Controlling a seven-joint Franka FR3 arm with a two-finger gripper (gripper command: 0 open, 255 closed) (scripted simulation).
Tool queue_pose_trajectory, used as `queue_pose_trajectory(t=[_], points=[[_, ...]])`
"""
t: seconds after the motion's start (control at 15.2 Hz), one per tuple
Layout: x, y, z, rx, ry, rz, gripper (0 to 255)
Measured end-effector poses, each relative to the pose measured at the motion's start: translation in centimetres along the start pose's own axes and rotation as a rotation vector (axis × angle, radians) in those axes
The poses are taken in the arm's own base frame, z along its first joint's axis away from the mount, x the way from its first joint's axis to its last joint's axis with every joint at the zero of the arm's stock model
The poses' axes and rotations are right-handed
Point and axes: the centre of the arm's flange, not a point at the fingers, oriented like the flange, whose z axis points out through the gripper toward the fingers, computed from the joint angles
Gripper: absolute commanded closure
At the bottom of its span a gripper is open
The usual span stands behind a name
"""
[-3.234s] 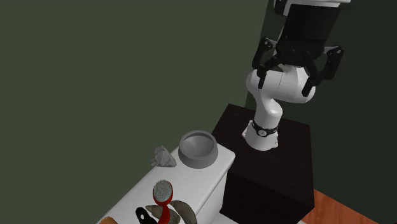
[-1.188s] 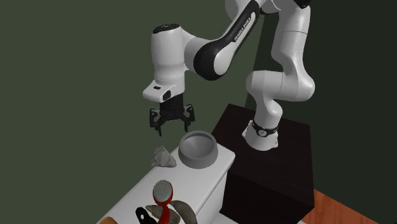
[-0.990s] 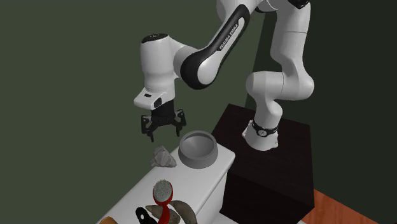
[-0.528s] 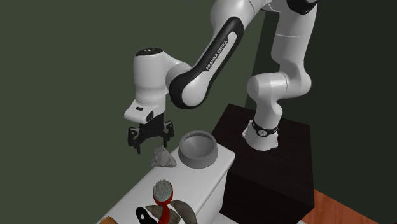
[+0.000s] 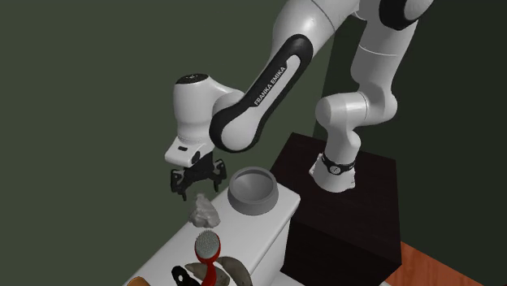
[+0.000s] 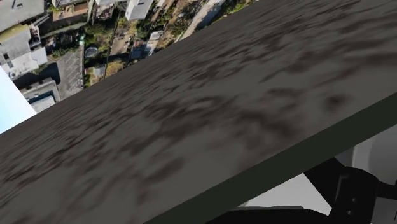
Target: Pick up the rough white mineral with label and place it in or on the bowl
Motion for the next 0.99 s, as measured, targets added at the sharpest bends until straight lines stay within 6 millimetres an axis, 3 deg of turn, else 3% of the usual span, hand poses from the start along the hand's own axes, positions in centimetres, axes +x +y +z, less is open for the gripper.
queue_pose_trajectory(t=[0.07, 0.13, 0.99], points=[[-0.12, 0.19, 0.04, -0.006, -0.013, -0.008, 0], [-0.01, 0.26, 0.03, -0.009, -0.006, -0.002, 255], [0.37, 0.31, -0.49, -0.015, 0.021, 0.002, 255]])
